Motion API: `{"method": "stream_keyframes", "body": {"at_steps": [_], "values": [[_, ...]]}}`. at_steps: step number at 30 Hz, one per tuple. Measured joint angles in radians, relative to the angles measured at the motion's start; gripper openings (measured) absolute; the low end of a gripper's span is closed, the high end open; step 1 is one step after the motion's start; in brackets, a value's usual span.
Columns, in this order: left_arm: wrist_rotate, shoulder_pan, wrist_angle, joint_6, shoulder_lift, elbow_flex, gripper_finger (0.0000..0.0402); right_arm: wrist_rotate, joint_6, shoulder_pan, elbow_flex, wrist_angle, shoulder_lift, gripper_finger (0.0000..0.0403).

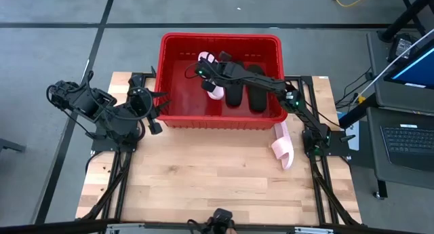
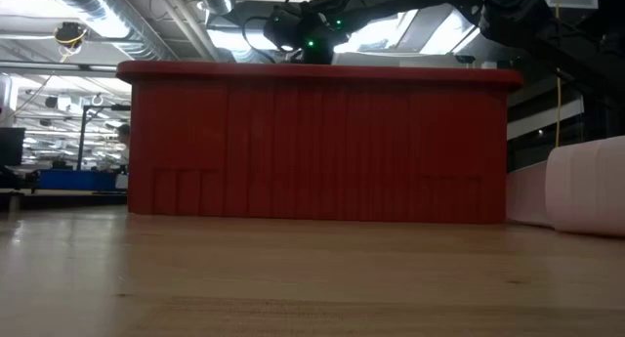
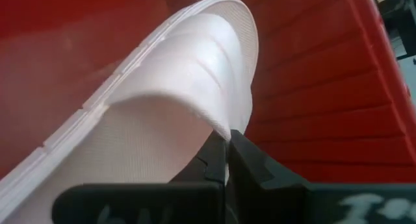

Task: Pick and place slides into bin
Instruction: Put the left pink slipper into the red bin

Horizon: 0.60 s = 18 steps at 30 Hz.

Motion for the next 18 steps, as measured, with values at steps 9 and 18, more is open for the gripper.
{"method": "stream_keyframes", "body": {"at_steps": [9, 18], "values": [[0.028, 0.0, -0.001, 0.002, 0.0, 0.0, 0.0096, -0.015, 0.097, -0.017, 0.0, -0.082, 0.014, 0.0008], [0.029, 0.0, -0.001, 0.002, 0.0, 0.0, 0.0094, -0.048, 0.146, -0.029, -0.019, -0.067, 0.028, 0.0008]]}}
